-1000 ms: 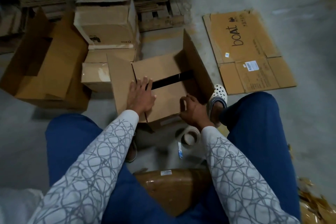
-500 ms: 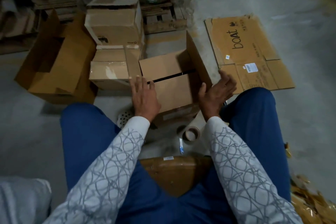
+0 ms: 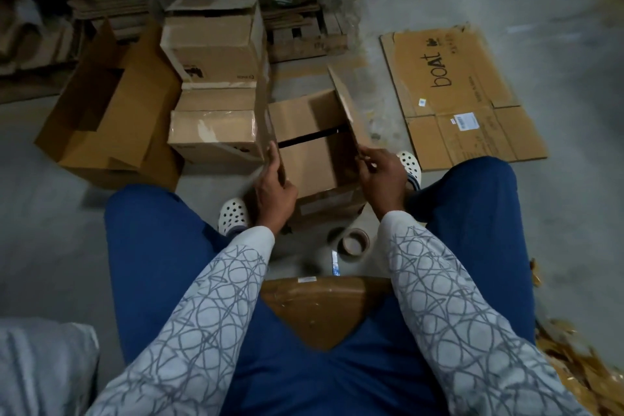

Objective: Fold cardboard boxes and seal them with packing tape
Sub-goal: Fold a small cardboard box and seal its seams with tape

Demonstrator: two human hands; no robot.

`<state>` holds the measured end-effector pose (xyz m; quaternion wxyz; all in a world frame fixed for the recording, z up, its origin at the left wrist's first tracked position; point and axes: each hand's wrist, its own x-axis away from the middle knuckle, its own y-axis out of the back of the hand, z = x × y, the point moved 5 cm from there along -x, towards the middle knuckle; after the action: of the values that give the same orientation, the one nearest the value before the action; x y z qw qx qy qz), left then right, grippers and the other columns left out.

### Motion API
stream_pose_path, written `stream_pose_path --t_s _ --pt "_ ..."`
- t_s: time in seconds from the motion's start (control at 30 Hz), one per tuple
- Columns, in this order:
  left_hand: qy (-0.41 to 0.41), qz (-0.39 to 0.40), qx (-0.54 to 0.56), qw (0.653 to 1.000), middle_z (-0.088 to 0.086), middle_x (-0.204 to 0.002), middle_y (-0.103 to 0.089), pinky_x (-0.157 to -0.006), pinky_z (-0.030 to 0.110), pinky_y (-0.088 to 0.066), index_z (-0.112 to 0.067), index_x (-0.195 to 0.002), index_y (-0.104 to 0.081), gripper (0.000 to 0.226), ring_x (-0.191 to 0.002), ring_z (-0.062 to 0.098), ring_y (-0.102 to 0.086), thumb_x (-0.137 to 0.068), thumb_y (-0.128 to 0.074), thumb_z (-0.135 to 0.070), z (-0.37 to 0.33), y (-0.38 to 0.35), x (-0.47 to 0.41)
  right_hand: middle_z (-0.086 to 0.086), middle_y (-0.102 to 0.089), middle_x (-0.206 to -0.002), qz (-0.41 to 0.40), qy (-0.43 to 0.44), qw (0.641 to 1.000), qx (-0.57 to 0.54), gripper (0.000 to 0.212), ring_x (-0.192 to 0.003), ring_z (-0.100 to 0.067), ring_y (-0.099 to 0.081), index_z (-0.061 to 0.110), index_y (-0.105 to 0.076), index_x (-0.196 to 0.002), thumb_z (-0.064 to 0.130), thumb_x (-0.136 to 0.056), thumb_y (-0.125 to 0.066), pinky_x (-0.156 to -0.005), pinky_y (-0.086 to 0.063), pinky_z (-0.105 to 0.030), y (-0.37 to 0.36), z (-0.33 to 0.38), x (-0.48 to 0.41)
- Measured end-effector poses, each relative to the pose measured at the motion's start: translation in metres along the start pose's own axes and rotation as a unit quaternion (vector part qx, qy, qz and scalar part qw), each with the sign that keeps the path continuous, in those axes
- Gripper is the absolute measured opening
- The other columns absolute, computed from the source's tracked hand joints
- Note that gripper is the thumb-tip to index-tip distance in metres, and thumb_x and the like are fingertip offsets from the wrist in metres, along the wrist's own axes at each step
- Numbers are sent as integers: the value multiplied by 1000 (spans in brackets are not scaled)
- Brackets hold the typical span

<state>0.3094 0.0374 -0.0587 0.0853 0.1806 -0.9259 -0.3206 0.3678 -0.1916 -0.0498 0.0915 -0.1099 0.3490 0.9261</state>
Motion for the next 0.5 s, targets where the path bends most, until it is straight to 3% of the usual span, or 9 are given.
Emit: stream_pose_path --t_s 0.13,0.23,0.37,0.5 --pt "-118 157 -176 965 1 -170 -10 -125 54 -18 -27 -162 -18 84 -156 33 -8 -92 -61 -11 2 -50 -2 -8 -75 -100 177 147 967 110 27 -87 -35 -61 17 -80 -103 7 -79 -74 -70 -52 -38 -31 0 15" --pt "-130 199 -301 923 -1 -170 12 -124 60 -5 -31 -163 0 86 -156 34 13 -97 -55 -31 12 -77 -1 -7 -71 -126 251 117 951 139 42 -107 -35 -58 15 -78 -114 1 -75 -73 -92 -47 -37 -50 -12 31" --pt "-174 216 -354 893 -2 -170 15 -116 73 5 -31 -162 5 81 -155 31 17 -101 -44 -50 14 -99 -3 -9 -73 -120 272 95 948 131 41 -99 -38 -61 14 -79 -111 2 -73 -70 -86 -48 -36 -54 -17 23" --pt "-195 201 -361 890 -6 -171 8 -114 74 5 -28 -163 -2 69 -156 26 13 -104 -32 -44 17 -109 0 -7 -75 -116 287 92 946 122 39 -97 -31 -63 20 -78 -115 13 -78 -70 -83 -50 -33 -53 -25 15"
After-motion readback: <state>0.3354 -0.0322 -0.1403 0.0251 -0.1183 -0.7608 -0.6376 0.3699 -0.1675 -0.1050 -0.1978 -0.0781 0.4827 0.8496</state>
